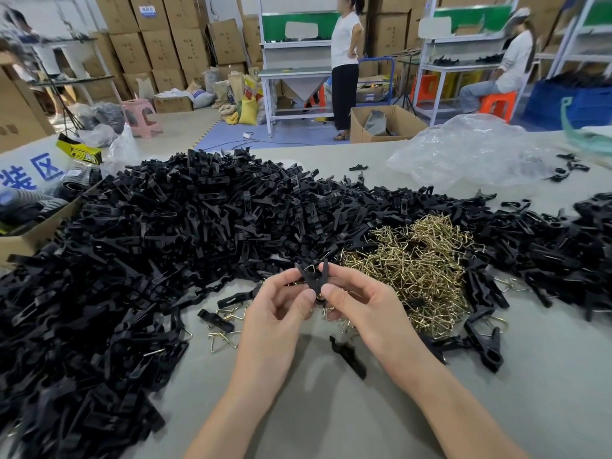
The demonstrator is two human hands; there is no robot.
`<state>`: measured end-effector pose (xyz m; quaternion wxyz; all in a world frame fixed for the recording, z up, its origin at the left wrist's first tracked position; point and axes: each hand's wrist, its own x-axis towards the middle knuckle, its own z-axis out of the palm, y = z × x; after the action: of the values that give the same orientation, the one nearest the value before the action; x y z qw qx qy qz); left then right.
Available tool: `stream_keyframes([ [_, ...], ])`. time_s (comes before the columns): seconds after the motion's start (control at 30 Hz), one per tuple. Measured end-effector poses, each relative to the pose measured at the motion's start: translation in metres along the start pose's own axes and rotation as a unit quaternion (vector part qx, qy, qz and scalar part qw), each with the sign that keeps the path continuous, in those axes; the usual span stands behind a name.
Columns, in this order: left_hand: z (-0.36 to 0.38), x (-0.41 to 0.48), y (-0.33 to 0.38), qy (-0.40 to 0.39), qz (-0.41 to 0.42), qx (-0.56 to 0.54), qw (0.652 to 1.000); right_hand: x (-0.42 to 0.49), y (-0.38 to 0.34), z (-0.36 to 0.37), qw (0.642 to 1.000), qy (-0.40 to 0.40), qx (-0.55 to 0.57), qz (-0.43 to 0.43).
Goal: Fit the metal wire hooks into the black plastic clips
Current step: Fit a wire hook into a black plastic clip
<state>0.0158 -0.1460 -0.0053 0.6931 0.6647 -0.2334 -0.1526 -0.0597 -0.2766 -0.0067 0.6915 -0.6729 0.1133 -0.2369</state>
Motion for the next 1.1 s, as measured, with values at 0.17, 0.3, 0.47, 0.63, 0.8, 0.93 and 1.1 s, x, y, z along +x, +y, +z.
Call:
stream_keyframes([
  [0.17, 0.000, 0.000, -0.002, 0.004, -0.025, -0.017, 1.000, 0.001, 0.003, -0.001, 1.000, 0.003, 0.005, 0.005],
  [0.3, 0.001, 0.000, 0.001, -0.009, -0.028, -0.063, 0.998, -0.002, 0.005, 0.003, 1.000, -0.006, -0.023, -0.013],
  [0.47, 0.002, 0.000, 0.005, -0.009, -0.036, -0.097, 0.995, -0.002, 0.006, 0.003, 0.998, 0.042, -0.043, -0.022],
  [0.63, -0.012, 0.003, -0.010, 0.014, 0.115, 0.376, 0.920, 0.001, 0.006, -0.002, 0.997, 0.071, -0.012, -0.023],
  [0.8, -0.013, 0.006, -0.019, -0.007, 0.144, 0.542, 0.828, 0.001, 0.008, -0.002, 0.996, 0.083, -0.034, -0.027],
  [0.93, -0.013, 0.007, -0.017, 0.002, 0.145, 0.559, 0.817, 0.001, 0.011, -0.001, 0.995, 0.081, -0.049, -0.031],
  [1.1, -0.010, 0.004, -0.015, 0.000, 0.150, 0.509, 0.847, 0.001, 0.011, -0.002, 0.994, 0.079, -0.071, -0.035],
])
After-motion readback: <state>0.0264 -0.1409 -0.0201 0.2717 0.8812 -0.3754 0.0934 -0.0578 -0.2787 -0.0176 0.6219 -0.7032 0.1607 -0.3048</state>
